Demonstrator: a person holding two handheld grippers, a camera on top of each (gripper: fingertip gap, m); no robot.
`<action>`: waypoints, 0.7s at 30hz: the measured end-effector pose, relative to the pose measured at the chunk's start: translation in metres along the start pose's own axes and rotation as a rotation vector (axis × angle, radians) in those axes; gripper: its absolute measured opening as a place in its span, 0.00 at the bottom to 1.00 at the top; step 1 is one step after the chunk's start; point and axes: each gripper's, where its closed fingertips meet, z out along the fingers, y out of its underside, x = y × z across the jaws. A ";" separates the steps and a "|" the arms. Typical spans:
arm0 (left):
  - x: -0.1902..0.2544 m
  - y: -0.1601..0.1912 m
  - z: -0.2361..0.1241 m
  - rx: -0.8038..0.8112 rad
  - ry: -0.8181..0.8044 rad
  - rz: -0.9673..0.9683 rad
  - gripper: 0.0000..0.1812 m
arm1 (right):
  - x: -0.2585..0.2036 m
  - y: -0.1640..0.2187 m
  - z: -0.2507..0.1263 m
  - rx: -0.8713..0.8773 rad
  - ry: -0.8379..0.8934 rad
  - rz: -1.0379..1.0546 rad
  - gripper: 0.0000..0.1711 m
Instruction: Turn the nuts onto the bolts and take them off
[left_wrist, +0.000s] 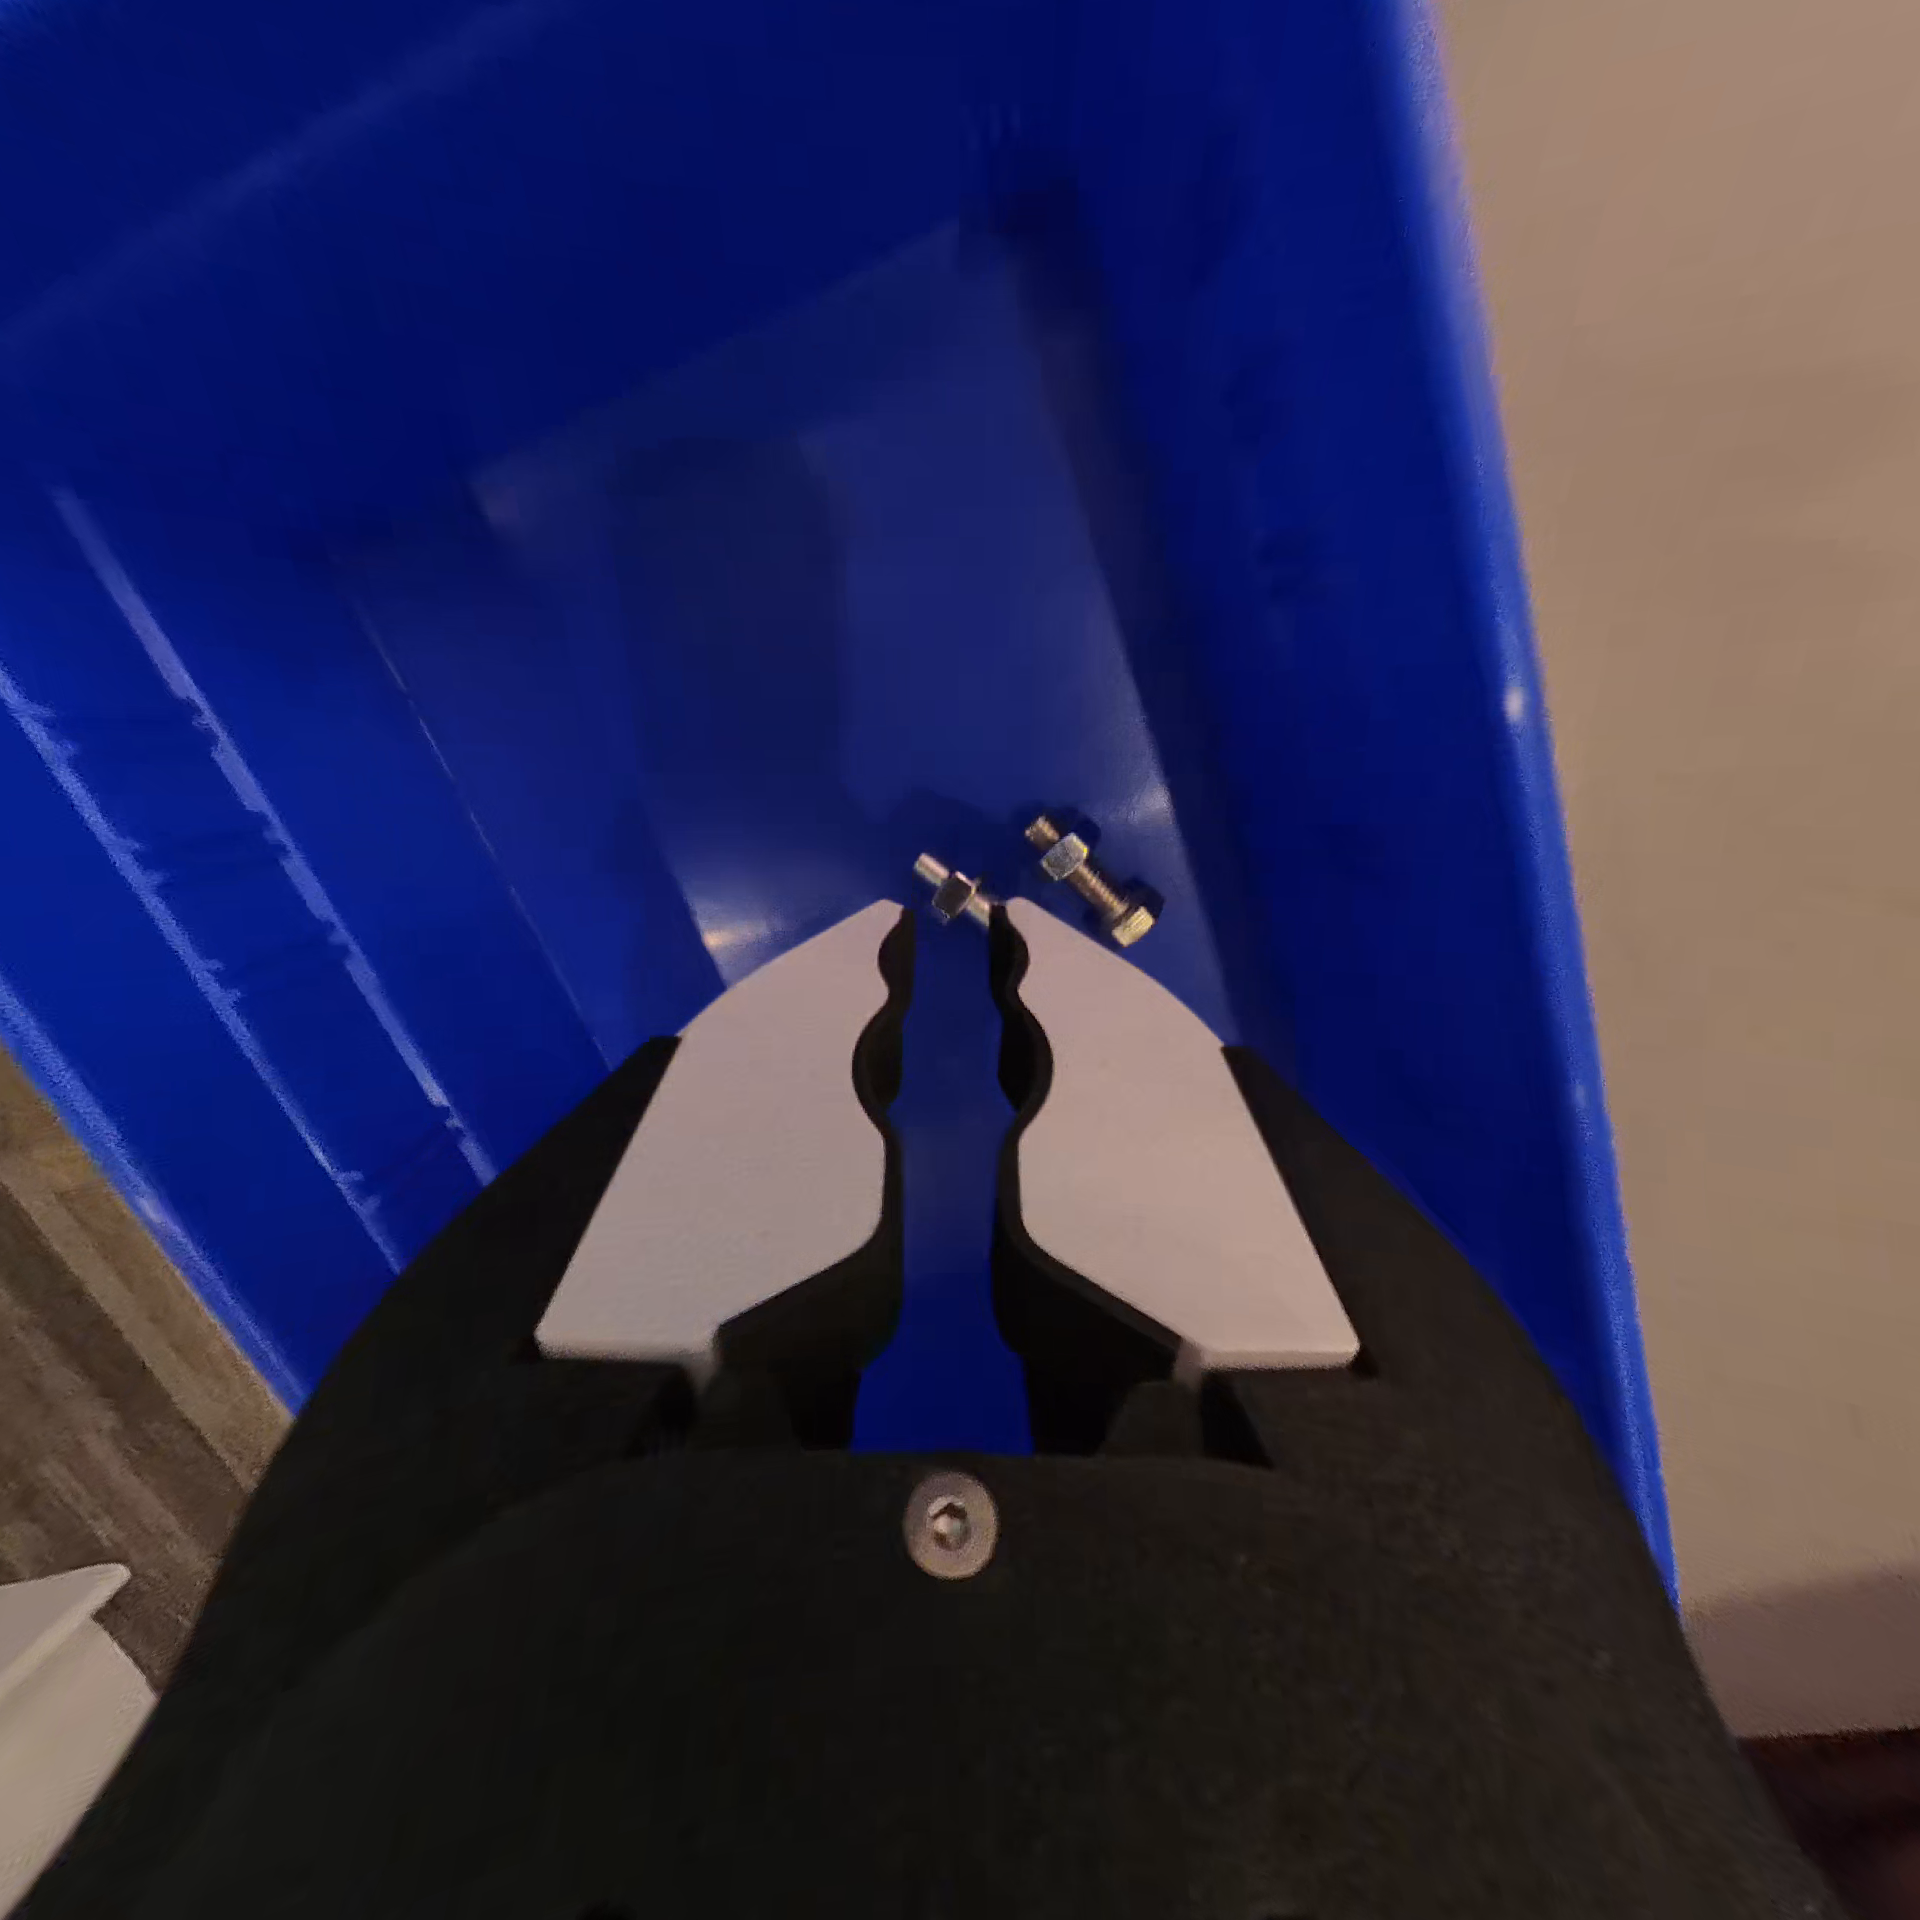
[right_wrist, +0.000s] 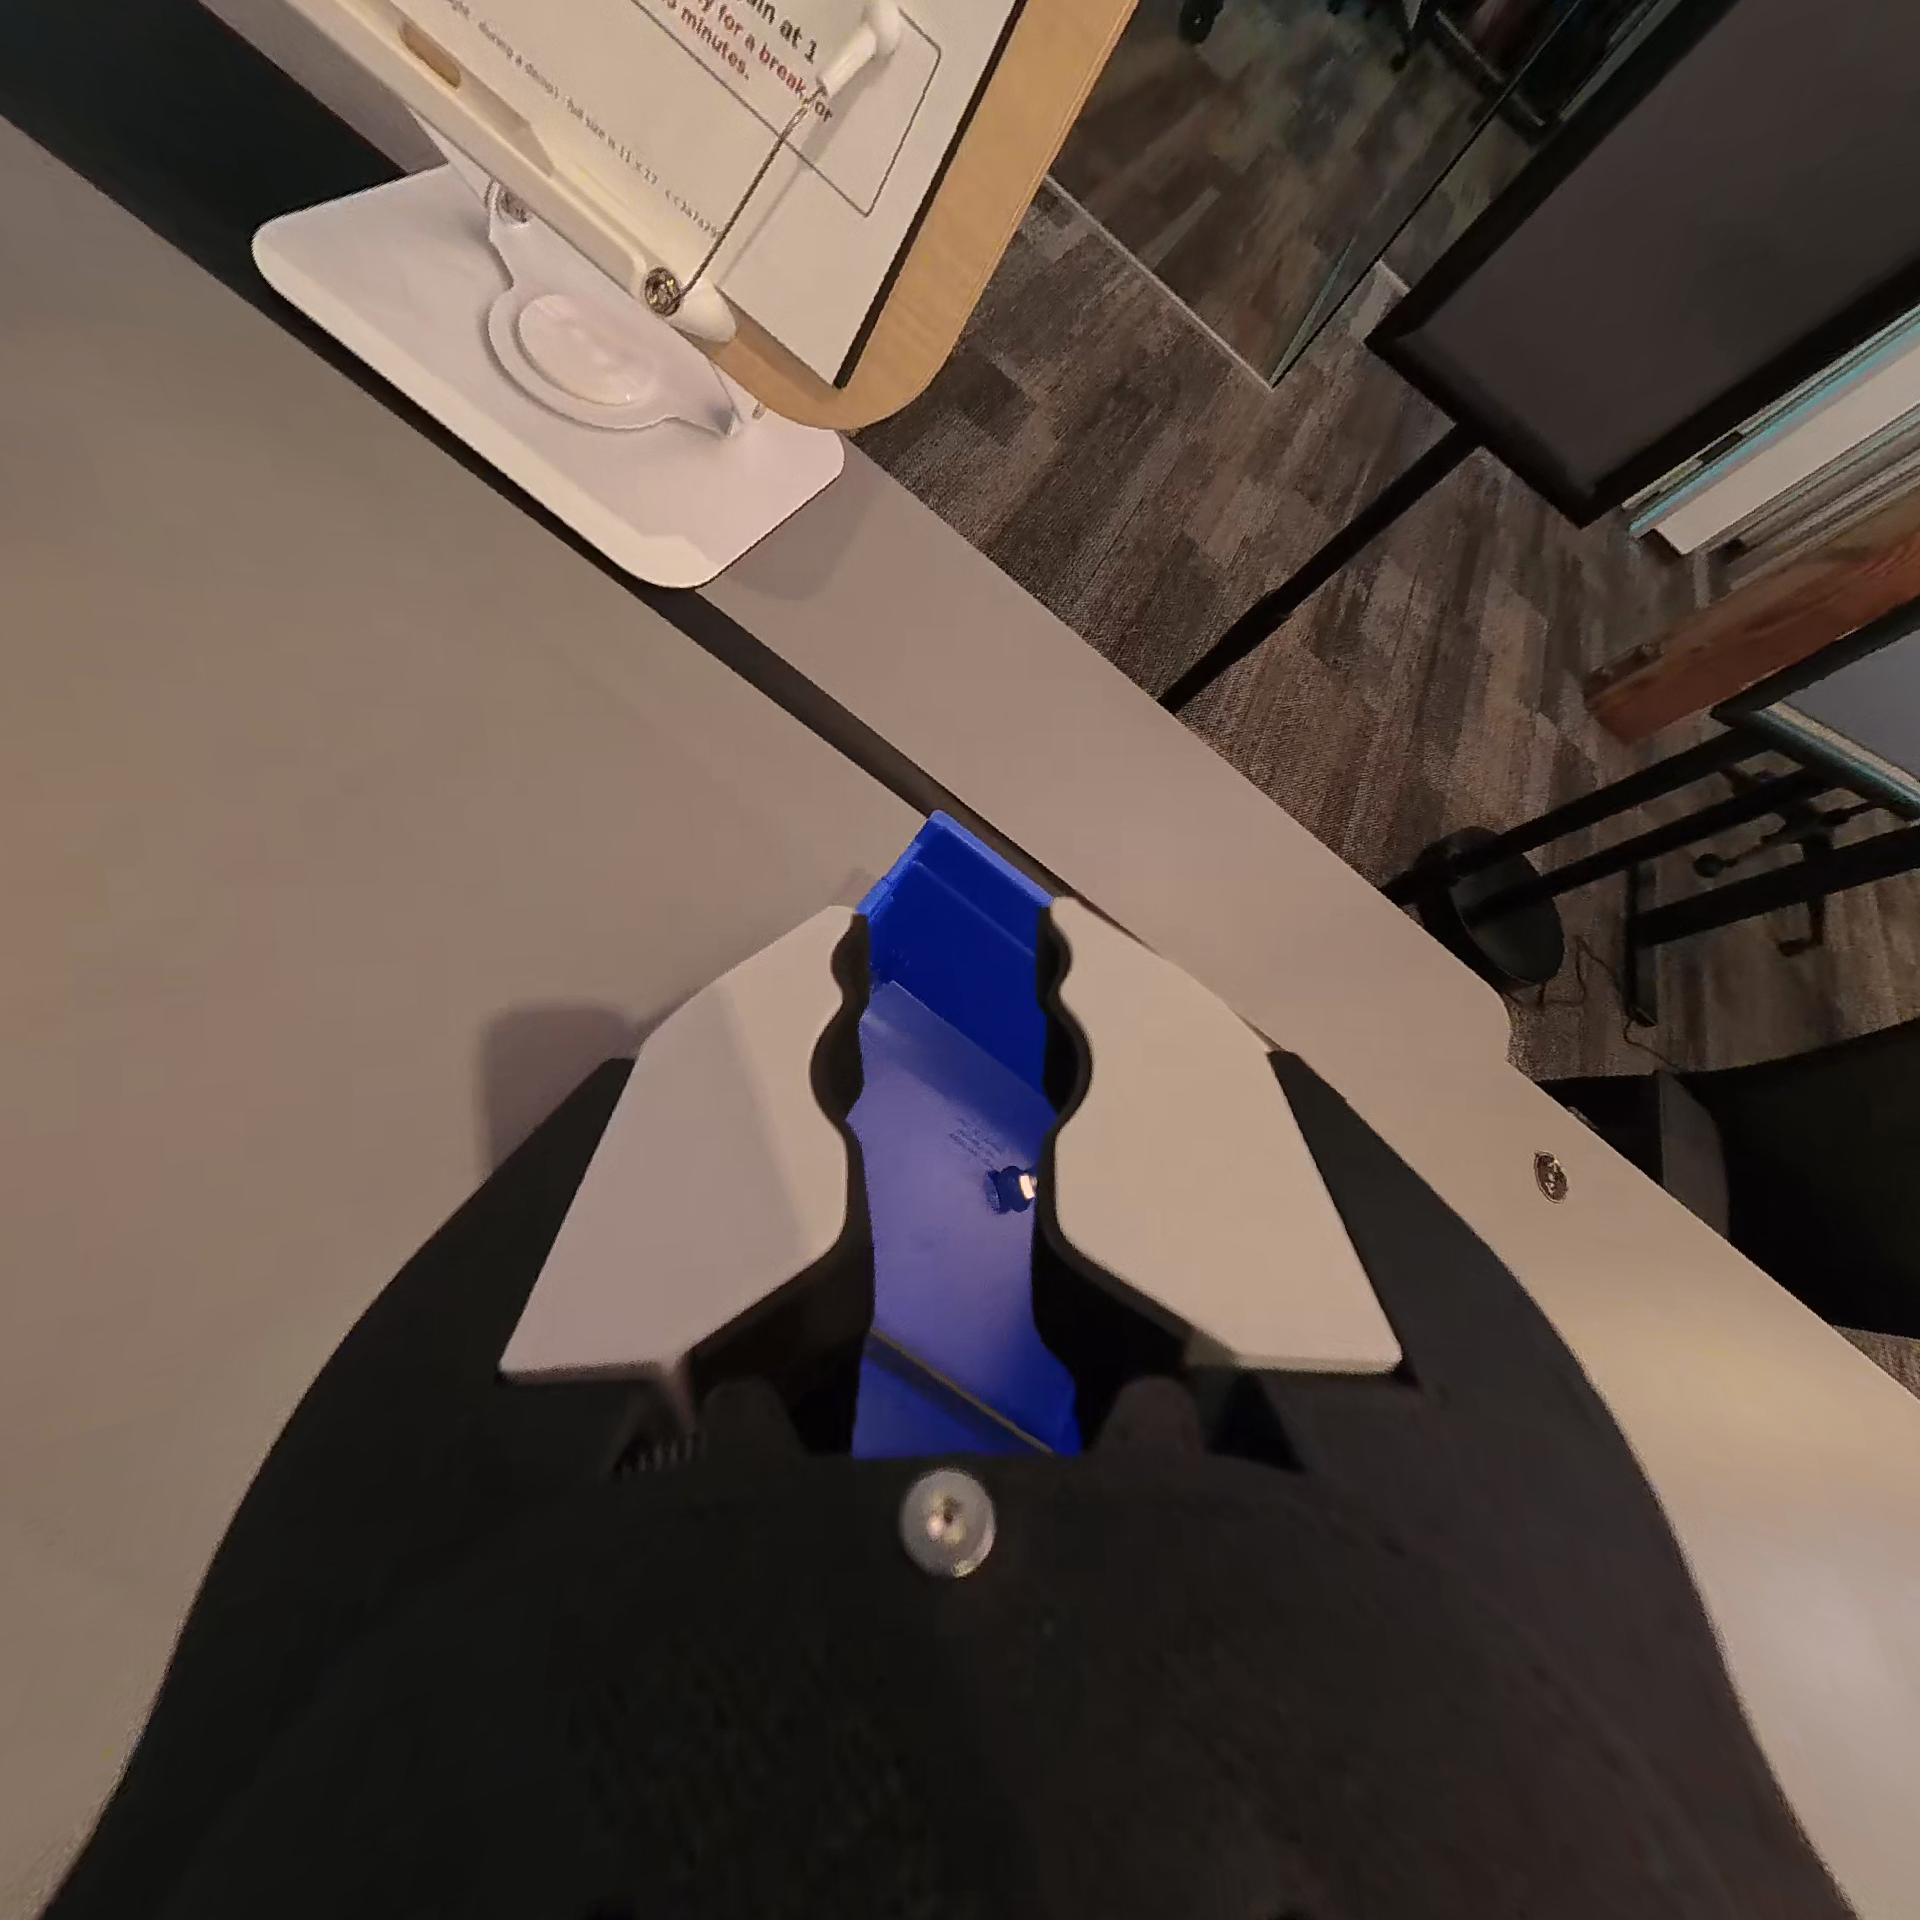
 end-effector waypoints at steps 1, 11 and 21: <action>0.000 0.004 0.002 -0.013 0.015 -0.014 0.08 | 0.000 0.001 0.001 -0.005 0.000 0.000 0.18; 0.005 0.018 0.021 -0.062 0.132 -0.146 0.09 | -0.003 0.005 0.005 -0.036 -0.007 -0.021 0.19; 0.006 0.024 0.041 -0.126 0.165 -0.189 0.10 | -0.003 0.006 0.004 -0.040 -0.009 -0.031 0.20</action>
